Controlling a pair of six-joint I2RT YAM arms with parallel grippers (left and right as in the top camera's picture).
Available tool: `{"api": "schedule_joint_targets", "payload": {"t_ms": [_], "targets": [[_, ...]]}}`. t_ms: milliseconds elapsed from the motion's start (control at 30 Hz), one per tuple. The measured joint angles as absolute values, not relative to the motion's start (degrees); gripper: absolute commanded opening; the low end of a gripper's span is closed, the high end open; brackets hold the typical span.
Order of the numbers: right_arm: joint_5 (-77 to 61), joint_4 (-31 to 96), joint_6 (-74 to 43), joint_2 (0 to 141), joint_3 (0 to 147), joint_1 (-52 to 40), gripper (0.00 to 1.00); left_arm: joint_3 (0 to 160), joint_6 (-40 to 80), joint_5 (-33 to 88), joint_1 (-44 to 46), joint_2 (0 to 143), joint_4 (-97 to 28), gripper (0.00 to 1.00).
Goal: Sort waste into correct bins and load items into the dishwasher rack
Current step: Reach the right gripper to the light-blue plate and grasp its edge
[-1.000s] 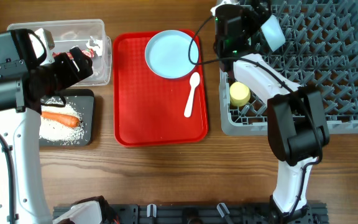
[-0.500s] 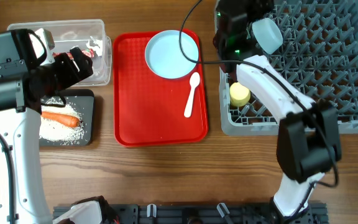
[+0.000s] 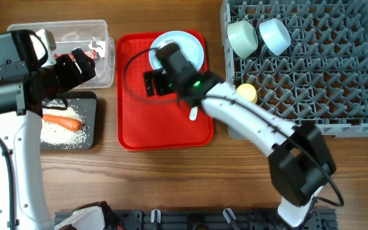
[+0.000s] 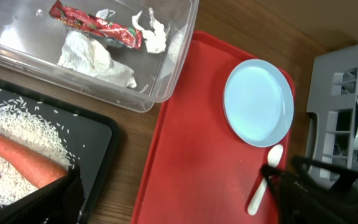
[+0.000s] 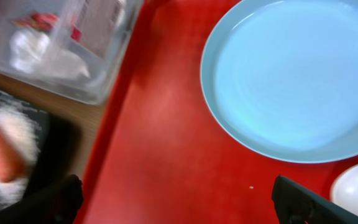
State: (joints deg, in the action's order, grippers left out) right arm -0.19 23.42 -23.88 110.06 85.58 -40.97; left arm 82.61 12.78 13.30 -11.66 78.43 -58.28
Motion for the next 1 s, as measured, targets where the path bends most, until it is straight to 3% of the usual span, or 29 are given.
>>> {"api": "schedule_joint_targets", "payload": {"t_ms": [33, 167, 467, 700, 1000], "targets": [[-8.5, 24.8, -27.3, 110.1, 87.4, -36.8, 1.00, 82.6, 12.8, 13.3, -11.6, 78.4, -58.3, 1.00], [-13.1, 36.4, -29.0, 110.3, 98.3, -30.0, 1.00, 82.6, 12.8, 13.3, -11.6, 78.4, -58.3, 1.00], [-12.1, 41.3, -40.9, 121.8, 100.2, -31.0, 0.99, 82.6, 12.8, 13.3, -11.6, 78.4, -58.3, 1.00], [-2.9, 35.3, -49.8, 122.9, 95.9, -31.0, 0.67, 82.6, 12.8, 13.3, -11.6, 78.4, -58.3, 1.00], [-1.0, 25.1, -50.9, 122.9, 86.0, -31.0, 0.58, 82.6, 12.8, 13.3, -11.6, 78.4, -58.3, 1.00]]}}
